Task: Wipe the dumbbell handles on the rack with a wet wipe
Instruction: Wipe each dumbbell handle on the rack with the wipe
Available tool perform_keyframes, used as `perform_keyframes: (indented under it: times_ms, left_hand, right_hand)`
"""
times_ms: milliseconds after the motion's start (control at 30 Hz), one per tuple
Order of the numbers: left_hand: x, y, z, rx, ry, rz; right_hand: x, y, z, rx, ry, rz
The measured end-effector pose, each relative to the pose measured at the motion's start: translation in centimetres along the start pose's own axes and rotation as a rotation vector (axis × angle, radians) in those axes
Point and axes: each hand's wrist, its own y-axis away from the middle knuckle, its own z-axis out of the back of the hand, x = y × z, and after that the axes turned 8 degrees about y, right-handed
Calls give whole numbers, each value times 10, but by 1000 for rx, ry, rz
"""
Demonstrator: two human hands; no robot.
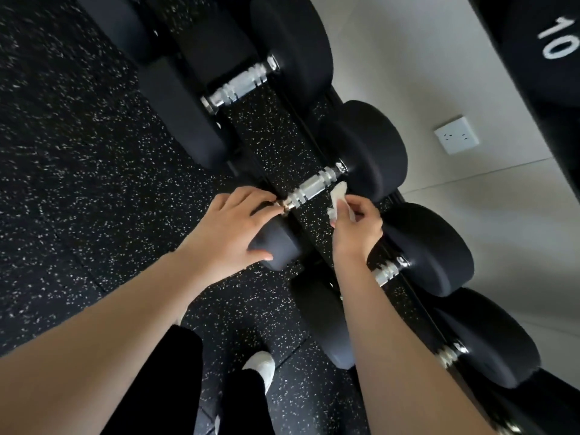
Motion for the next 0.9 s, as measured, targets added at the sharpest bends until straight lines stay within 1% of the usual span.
perform_keyframes:
  times_ms: [100, 233, 300, 433, 533, 667, 733, 800, 900]
  left_hand:
    - [15, -10, 3, 30, 35, -15]
    - [32, -20, 6, 63, 94, -34]
    - [36, -22, 7, 71, 110, -60]
    - [40, -22, 4, 81, 139, -76]
    - [42, -22, 4, 80, 151, -76]
    - [44, -20, 2, 79, 154, -77]
    - [44, -20, 1, 78, 149, -73]
    - [44, -20, 1, 82, 153, -72]
    - [43, -21, 2, 81, 151, -77]
  right_hand:
    - [15, -9, -20, -98, -59, -83]
    - [28, -21, -36, -220, -80, -138]
    - [30, -24, -42, -249, -112, -170]
    - [33, -25, -51, -240, -205, -260]
    - [33, -22, -50, -236, -252, -281]
    - [23, -2, -49, -117, -246, -253]
    - [21, 2, -49, -90, -255, -250]
    - [26, -4, -48, -120, -285, -275]
    - [37, -21, -47, -212, -364, -329]
